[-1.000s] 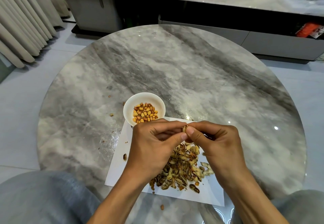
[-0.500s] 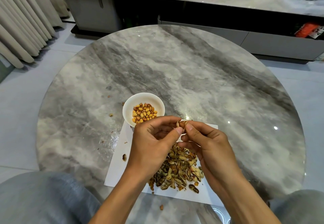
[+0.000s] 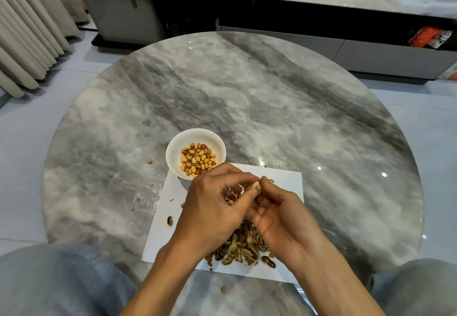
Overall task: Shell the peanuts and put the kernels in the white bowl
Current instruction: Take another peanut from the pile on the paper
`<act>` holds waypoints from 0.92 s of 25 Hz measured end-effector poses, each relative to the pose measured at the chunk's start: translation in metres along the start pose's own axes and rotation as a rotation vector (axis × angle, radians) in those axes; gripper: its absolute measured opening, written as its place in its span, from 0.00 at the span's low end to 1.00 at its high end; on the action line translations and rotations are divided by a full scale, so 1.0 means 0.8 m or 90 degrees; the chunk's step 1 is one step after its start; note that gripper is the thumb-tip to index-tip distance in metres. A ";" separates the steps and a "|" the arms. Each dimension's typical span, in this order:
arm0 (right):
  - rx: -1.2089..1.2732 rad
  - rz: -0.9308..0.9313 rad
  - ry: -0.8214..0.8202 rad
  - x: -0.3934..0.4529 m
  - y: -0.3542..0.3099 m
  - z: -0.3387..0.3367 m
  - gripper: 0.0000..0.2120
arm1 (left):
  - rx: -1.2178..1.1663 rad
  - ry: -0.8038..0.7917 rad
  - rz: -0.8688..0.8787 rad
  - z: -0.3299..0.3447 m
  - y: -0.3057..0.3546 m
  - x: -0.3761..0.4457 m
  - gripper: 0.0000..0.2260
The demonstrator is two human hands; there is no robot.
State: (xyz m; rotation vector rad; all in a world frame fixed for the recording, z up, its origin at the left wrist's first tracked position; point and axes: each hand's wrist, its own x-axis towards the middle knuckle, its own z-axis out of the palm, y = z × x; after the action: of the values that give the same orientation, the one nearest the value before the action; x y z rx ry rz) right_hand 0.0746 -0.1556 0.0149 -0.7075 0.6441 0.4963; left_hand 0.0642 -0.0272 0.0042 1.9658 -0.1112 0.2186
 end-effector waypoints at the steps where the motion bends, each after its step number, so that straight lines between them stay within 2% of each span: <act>1: 0.010 0.004 0.009 0.002 0.000 -0.002 0.13 | -0.006 0.002 -0.012 -0.002 0.000 0.001 0.08; 2: 0.014 0.009 0.020 0.003 0.000 -0.004 0.15 | -0.015 0.007 -0.032 -0.004 0.000 0.002 0.08; 4: -0.010 0.013 0.048 0.005 -0.002 -0.009 0.12 | -0.012 0.015 -0.074 -0.007 -0.004 0.004 0.08; 9: -0.034 -0.010 0.106 0.011 0.002 -0.019 0.14 | 0.114 -0.043 -0.133 -0.012 -0.013 0.002 0.09; 11: -0.016 -0.028 0.107 0.010 0.001 -0.021 0.15 | 0.154 -0.052 -0.106 -0.009 -0.010 -0.002 0.12; 13: 0.001 -0.036 0.100 0.009 -0.002 -0.023 0.16 | 0.126 -0.067 -0.050 -0.001 -0.001 -0.008 0.11; 16: 0.002 -0.011 0.070 0.003 -0.004 -0.025 0.17 | 0.118 -0.142 0.024 0.014 0.002 -0.018 0.11; 23: -0.006 0.037 0.031 -0.005 -0.008 -0.016 0.15 | 0.176 -0.135 0.081 0.021 -0.015 -0.017 0.07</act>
State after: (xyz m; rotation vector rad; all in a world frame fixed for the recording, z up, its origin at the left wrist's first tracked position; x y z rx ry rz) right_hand 0.0711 -0.1693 0.0129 -0.7128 0.7096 0.5377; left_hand 0.0544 -0.0385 -0.0158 2.2567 -0.3606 0.1110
